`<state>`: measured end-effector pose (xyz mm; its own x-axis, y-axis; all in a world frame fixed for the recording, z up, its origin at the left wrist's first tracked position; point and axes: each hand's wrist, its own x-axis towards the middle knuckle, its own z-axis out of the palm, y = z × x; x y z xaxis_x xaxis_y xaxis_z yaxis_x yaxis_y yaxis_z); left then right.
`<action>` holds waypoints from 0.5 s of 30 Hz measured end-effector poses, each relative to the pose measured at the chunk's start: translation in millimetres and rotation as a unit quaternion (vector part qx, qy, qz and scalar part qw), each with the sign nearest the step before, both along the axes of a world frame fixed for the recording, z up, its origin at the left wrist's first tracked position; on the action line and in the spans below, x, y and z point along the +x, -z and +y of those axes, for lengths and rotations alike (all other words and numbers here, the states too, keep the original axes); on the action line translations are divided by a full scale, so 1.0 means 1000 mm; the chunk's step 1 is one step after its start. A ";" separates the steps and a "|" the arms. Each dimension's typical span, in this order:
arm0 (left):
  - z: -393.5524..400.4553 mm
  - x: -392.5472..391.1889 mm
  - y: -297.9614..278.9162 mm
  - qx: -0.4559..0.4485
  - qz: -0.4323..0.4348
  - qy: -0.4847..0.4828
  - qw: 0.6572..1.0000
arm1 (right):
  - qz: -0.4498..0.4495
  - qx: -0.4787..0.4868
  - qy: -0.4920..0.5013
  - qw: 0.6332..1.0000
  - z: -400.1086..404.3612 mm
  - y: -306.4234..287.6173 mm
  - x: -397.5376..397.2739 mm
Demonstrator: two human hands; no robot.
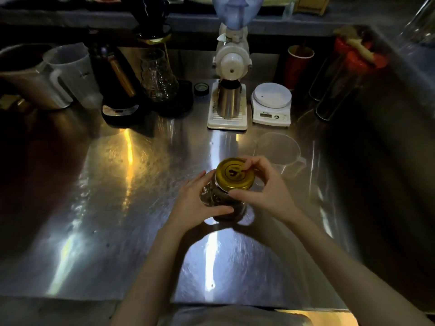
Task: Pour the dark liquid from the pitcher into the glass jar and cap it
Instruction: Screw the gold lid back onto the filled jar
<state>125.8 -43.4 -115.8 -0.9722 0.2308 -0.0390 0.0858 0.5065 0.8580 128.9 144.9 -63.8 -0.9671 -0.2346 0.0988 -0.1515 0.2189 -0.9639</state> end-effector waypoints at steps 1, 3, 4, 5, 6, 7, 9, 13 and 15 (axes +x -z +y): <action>0.000 0.000 0.000 0.002 -0.009 0.000 1.000 | 0.006 0.020 0.006 1.000 -0.003 0.001 0.002; 0.000 0.001 0.000 0.005 -0.016 -0.001 1.000 | 0.016 0.043 0.016 0.999 -0.007 0.002 0.003; 0.000 0.001 0.000 0.005 -0.017 -0.003 1.000 | 0.023 0.054 0.018 0.998 -0.009 0.002 0.003; 0.000 0.001 -0.001 0.004 -0.017 -0.005 1.000 | 0.030 0.065 0.020 0.997 -0.010 0.003 0.002; 0.000 0.002 -0.001 0.005 -0.018 -0.005 1.000 | 0.035 0.074 0.025 0.996 -0.010 0.003 0.002; 0.000 0.002 -0.002 0.005 -0.017 -0.006 1.000 | 0.038 0.082 0.032 0.995 -0.010 0.004 0.003; 0.000 0.003 -0.003 0.005 -0.012 -0.011 1.000 | 0.045 0.095 0.049 0.993 -0.011 0.007 0.006; 0.001 0.005 -0.005 0.008 0.001 -0.016 1.000 | 0.047 0.113 0.094 0.988 -0.016 0.011 0.011; 0.001 0.005 -0.007 0.014 0.012 -0.014 1.000 | 0.044 0.122 0.110 0.985 -0.017 0.013 0.013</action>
<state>130.9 -42.5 -108.5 -0.9787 0.2050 -0.0100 0.0928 0.4852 0.8695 141.6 127.5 -76.5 -0.9875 -0.0470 0.1501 -0.1542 0.4797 -0.8638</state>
